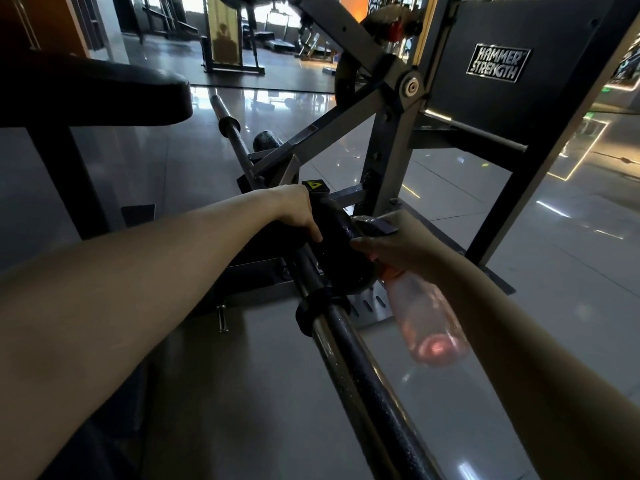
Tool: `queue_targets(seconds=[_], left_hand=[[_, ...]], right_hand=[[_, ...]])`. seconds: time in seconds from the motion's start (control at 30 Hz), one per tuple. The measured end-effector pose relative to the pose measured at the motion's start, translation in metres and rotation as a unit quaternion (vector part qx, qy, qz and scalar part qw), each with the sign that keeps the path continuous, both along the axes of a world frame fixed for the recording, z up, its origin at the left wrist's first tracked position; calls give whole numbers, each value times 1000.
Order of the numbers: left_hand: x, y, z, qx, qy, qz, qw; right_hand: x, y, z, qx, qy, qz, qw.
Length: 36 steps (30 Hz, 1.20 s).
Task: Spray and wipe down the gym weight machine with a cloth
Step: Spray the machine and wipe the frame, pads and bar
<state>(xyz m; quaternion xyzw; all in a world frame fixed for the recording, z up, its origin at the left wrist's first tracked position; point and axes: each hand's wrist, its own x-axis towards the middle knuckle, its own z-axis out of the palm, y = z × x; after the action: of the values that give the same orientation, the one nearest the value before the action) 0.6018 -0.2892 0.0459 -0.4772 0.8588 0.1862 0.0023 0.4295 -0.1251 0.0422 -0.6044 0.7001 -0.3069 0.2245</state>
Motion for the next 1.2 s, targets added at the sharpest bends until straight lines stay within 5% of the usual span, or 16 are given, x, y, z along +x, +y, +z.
queue_targets(seconds=[0.1, 0.23, 0.47, 0.63, 1.0, 1.2], left_hand=[[1, 0, 0, -1, 0, -2, 1000], [2, -1, -1, -2, 0, -11, 1000], [2, -1, 2, 17, 13, -18, 1000], [-7, -4, 9, 13, 34, 10, 999], [-48, 23, 24, -23, -78, -51, 995], [-66, 33, 18, -53, -138, -71, 986]], right_hand=[[10, -4, 4, -4, 16, -28, 999], [11, -11, -15, -26, -58, -102, 993], [-6, 3, -7, -33, -177, -52, 982], [-52, 27, -17, 11, -232, -115, 966], [-64, 12, -158, 196, 28, -124, 972], [-59, -2, -189, 192, -19, -177, 965]])
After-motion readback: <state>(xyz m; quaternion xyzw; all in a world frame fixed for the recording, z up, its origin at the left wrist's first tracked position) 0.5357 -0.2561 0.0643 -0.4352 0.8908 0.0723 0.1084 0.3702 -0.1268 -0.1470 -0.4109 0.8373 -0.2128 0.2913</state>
